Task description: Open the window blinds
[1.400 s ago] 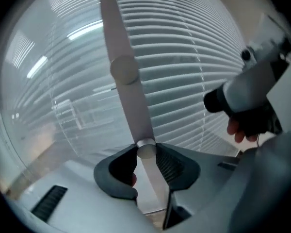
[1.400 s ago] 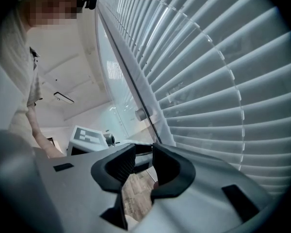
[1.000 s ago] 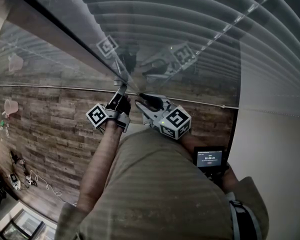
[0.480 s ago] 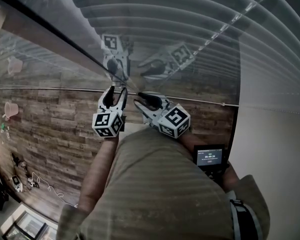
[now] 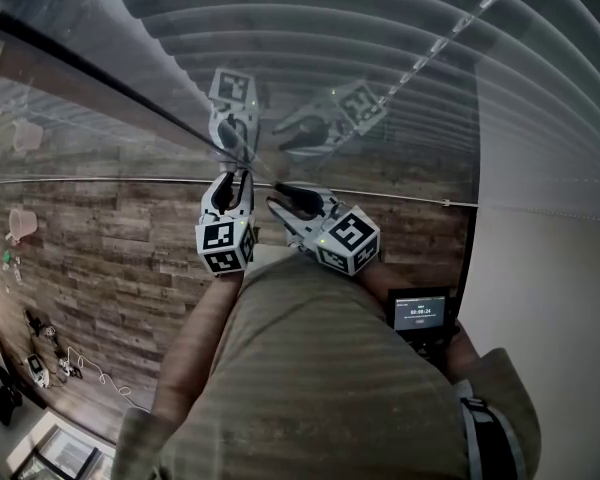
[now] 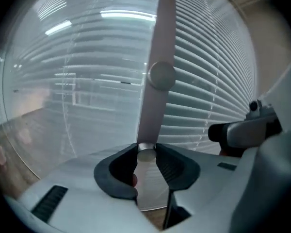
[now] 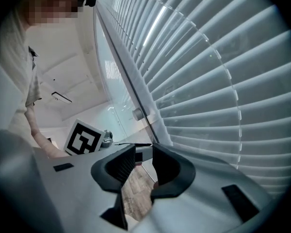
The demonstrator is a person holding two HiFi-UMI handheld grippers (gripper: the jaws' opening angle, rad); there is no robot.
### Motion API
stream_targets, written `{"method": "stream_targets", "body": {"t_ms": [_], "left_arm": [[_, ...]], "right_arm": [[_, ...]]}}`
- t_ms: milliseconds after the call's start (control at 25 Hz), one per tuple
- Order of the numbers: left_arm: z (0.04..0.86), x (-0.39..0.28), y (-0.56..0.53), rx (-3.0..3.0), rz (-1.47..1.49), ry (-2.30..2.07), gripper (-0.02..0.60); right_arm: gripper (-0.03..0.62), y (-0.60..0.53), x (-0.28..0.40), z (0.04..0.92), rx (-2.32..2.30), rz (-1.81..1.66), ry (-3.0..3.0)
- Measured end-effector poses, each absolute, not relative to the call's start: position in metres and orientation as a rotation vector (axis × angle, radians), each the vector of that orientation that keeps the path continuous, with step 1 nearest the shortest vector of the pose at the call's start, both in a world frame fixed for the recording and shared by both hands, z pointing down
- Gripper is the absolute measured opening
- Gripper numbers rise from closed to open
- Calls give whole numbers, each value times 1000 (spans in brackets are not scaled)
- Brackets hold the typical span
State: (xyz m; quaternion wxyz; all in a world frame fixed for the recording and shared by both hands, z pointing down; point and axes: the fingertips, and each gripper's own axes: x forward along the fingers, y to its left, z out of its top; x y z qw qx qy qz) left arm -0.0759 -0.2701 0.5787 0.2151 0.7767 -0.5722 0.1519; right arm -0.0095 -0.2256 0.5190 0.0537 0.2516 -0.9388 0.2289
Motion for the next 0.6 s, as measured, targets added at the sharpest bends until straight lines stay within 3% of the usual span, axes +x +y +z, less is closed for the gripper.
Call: {"method": "stream_targets", "body": {"t_ms": [600], "left_arm": [[580,-85,-273,1780,-306,-1141,135]], "right_arm": [[114,-220,-15,519,744,683,-2848]]}}
